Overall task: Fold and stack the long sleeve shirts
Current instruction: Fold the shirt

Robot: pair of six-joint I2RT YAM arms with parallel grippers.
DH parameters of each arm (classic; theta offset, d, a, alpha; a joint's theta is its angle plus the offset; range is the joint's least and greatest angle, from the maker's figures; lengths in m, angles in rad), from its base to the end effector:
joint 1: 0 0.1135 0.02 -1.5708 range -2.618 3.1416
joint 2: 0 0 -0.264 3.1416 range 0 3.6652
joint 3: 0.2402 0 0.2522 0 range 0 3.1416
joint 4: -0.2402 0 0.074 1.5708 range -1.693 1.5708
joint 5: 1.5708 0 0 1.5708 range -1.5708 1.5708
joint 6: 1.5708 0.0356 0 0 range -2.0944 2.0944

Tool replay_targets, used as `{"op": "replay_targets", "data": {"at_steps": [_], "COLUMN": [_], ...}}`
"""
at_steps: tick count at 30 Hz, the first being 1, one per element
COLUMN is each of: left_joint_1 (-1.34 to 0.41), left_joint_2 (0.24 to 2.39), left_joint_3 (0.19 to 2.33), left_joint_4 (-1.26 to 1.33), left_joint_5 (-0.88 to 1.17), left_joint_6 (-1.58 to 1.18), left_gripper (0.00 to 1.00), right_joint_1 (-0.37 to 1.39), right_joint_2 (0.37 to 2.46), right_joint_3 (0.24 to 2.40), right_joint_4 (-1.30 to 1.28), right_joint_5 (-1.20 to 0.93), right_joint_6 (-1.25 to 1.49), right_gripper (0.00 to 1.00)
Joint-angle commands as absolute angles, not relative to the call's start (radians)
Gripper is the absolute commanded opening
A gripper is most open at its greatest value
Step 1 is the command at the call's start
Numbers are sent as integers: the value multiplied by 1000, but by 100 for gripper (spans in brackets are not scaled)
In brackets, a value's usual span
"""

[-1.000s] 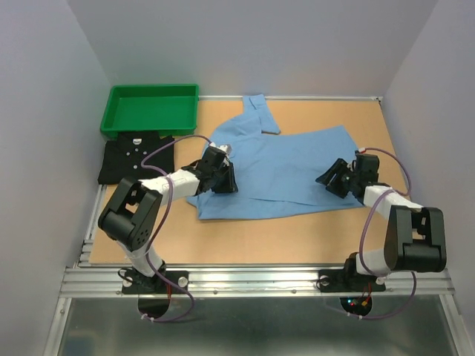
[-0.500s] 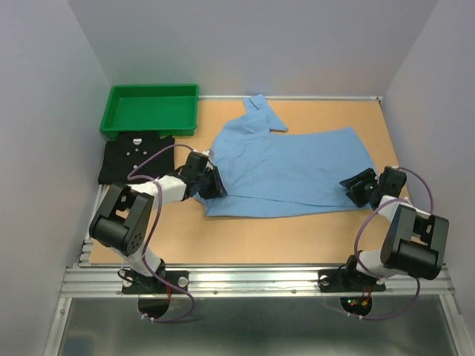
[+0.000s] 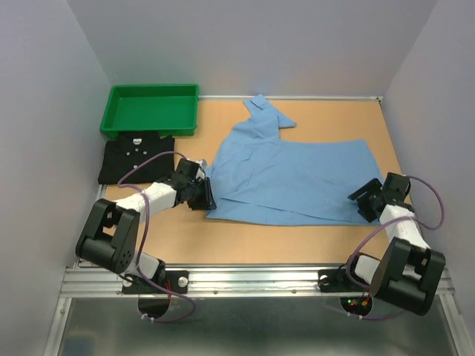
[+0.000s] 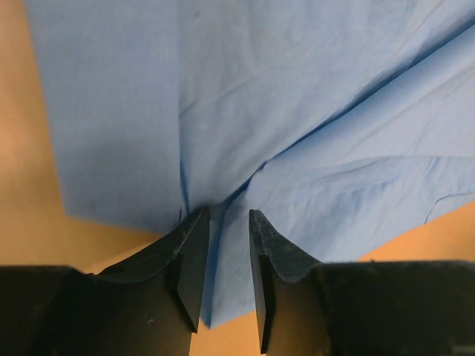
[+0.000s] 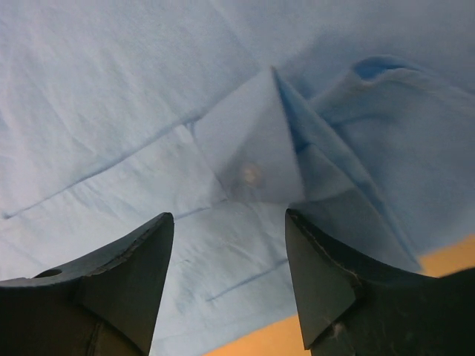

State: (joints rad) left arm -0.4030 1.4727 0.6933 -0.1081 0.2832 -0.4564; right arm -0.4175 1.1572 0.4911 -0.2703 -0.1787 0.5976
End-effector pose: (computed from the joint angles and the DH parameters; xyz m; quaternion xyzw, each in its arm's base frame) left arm 0.2526 -0.1185 0.1628 0.0224 0.9337 -0.2591 0.2461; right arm 0.1929 -0.0786 0.1632 0.4356 0.8406 0.1124 0.3018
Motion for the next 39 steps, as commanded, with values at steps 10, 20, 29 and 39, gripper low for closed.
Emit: {"op": "replay_targets", "data": {"at_steps": [10, 20, 29, 39], "left_joint_1": [-391, -411, -410, -353], "left_joint_2": [1310, 1589, 1637, 1361], "left_joint_3": [867, 1051, 896, 629], "left_joint_4": [-184, -95, -114, -208], "left_joint_5": [155, 130, 144, 221], "left_joint_6": [-414, -428, -497, -528], "left_gripper": [83, 83, 74, 73], "right_joint_1": [113, 482, 558, 679], "right_joint_2": [1184, 1535, 1579, 1442], "right_joint_3": [827, 983, 899, 790], "right_joint_4": [-388, -278, -276, -440], "right_joint_5": [89, 199, 121, 8], "right_joint_6": [374, 379, 390, 472], "right_gripper": [70, 70, 70, 70]}}
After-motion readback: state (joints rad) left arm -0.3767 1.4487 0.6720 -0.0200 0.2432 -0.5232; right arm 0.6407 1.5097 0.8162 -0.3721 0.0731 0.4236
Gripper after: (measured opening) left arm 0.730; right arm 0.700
